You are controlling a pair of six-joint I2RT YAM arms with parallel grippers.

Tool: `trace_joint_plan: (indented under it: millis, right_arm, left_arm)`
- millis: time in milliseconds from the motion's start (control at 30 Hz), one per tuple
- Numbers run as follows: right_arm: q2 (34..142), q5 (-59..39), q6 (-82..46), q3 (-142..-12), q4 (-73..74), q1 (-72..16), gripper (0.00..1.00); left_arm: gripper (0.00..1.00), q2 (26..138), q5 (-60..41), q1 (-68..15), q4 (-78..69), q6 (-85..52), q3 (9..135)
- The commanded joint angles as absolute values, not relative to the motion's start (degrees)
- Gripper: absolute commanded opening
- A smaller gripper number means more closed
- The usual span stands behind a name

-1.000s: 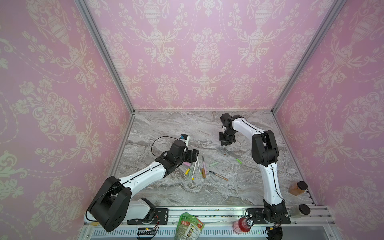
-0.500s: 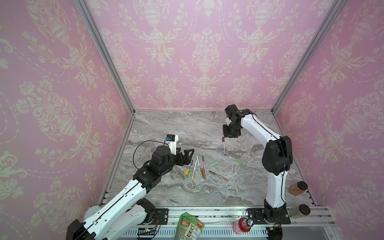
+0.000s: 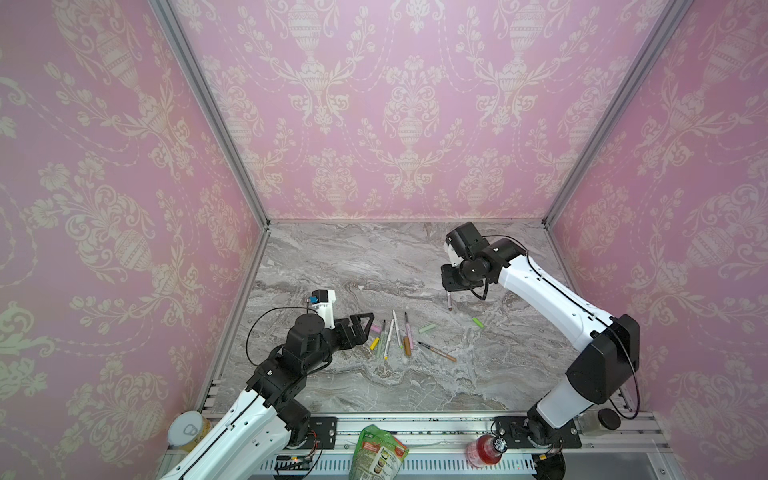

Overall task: Insert the pens into the pen caps
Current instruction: 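Lay the capped pen down with the right gripper while the left arm withdraws, then move the right gripper to the pen cluster and grasp the pink pen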

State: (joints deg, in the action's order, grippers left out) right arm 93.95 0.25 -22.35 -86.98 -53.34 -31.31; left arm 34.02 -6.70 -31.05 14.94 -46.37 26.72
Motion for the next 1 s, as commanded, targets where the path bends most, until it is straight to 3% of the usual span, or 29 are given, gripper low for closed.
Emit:
trace_joint_plan:
  millis: [0, 300, 967]
  right_arm:
    - [95.19, -0.83, -25.47, -85.26, -50.55, -34.65, 0.30]
    - [101.77, -0.54, -30.14, -82.62, -45.53, -43.06, 0.32]
    - [118.27, -0.89, -33.07, -86.48, -43.45, -45.62, 0.33]
  left_arm:
    - [0.96, 36.73, -5.70, -30.10, 17.11, -52.85, 24.35]
    - [0.95, 47.21, -10.72, -29.97, 16.73, -52.49, 26.19]
    - [0.95, 46.41, -9.58, -29.97, 17.39, -50.75, 26.79]
